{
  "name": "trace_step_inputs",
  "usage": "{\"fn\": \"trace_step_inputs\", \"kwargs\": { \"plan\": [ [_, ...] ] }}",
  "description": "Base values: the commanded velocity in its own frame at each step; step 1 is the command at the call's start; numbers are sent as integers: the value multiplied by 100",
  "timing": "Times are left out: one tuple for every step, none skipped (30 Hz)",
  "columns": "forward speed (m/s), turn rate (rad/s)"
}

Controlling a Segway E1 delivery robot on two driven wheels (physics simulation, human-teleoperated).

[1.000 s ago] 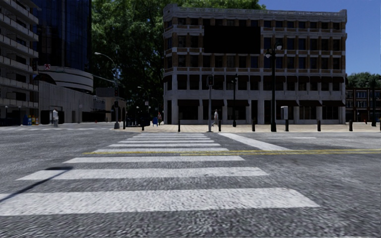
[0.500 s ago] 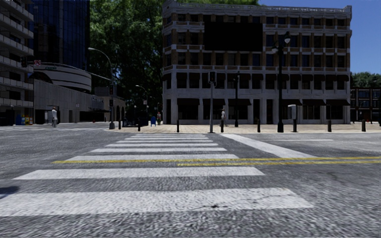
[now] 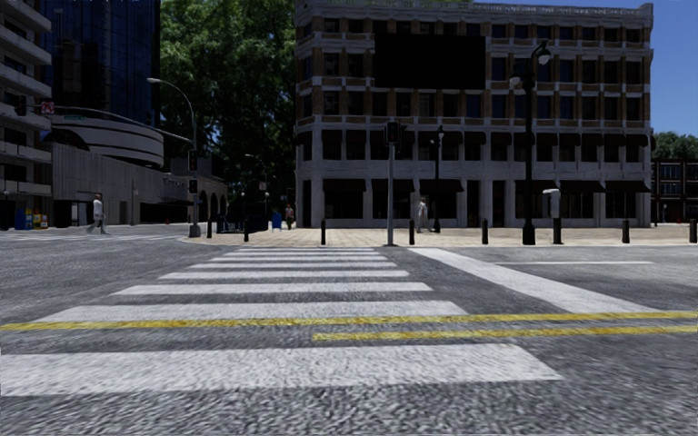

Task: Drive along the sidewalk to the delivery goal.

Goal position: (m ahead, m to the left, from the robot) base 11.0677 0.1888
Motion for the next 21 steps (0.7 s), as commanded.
{"fn": "trace_step_inputs", "kwargs": {
  "plan": [
    [200, 0],
    [200, 0],
    [200, 0],
    [200, 0],
    [200, 0],
    [200, 0],
    [200, 0],
    [200, 0],
    [200, 0],
    [200, 0],
    [200, 0],
    [200, 0],
    [200, 0],
    [200, 0],
    [200, 0],
    [200, 0],
    [200, 0],
    [200, 0],
    [200, 0],
    [200, 0],
    [200, 0]
  ]
}}
